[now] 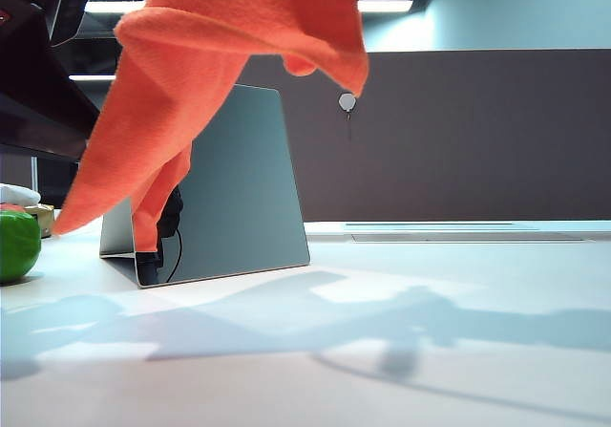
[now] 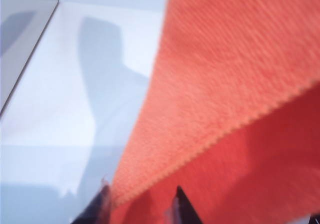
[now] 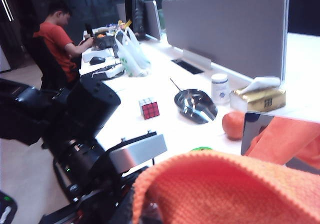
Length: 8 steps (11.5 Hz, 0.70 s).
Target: Pick up the cloth from the table and use it to cover the mirror.
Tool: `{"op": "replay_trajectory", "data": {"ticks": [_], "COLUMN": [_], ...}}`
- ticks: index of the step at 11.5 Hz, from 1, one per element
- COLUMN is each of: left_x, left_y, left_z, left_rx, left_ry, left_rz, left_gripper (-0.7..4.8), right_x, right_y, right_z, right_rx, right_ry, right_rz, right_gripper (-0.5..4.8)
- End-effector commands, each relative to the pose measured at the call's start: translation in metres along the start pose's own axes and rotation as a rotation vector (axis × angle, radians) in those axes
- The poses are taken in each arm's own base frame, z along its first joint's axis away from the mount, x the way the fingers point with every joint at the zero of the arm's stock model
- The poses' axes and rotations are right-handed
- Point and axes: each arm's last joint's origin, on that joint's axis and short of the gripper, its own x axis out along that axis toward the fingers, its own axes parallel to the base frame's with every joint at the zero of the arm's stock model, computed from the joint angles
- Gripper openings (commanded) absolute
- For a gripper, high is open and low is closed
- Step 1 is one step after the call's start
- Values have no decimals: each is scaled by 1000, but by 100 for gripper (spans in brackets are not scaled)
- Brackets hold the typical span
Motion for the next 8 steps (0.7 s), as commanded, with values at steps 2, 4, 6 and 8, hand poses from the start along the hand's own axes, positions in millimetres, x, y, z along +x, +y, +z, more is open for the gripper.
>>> {"op": "replay_trajectory", "data": {"ticks": [2, 4, 6, 8], "left_x": [0, -1, -1, -1], "left_y": [-2, -5, -6, -8], "left_z": [2, -2, -6, -7], "left_rx": [14, -21, -53, -49], "left_ry": [-22, -9, 19, 20], "left_rz": [-52, -149, -173, -220], "left_gripper": [163, 162, 162, 162], "right_x": [-10, -13, -20, -22], "right_y": [13, 16, 20, 18], "right_z": [10, 13, 22, 23], "right_rx": [-11, -27, -74, -76], "right_ry": [3, -4, -40, -43], "right_rz": [93, 142, 114, 101], "right_gripper": [-1, -1, -1, -1]}}
